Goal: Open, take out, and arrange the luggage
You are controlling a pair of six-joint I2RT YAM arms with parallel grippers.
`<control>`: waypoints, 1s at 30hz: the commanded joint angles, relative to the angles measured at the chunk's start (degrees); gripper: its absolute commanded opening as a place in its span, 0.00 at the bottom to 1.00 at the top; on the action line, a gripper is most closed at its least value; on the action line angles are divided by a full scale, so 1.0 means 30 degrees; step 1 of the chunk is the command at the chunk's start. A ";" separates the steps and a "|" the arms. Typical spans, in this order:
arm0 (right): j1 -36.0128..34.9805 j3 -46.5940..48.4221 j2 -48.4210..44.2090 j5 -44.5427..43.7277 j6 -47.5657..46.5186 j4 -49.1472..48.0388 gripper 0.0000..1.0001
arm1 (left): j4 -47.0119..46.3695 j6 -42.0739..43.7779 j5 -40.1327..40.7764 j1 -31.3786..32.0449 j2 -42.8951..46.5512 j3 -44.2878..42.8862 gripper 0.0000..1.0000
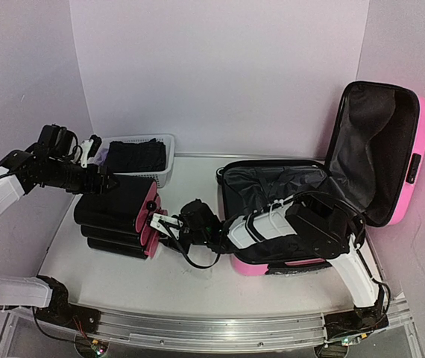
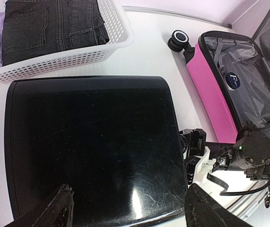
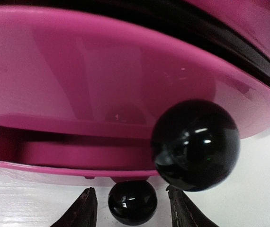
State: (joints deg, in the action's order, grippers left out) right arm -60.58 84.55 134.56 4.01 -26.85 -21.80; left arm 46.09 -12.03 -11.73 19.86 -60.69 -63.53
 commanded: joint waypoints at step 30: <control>-0.0723 -0.5701 -0.5846 -0.4832 -0.1993 0.3378 0.39 | -0.0859 0.0019 0.0478 -0.0511 -0.0779 0.0449 0.81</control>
State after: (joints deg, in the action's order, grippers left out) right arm -62.17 68.12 121.08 -9.10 -32.40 -13.93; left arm 45.91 -11.99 -10.31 18.70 -63.57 -62.06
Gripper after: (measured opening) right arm 0.318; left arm 0.813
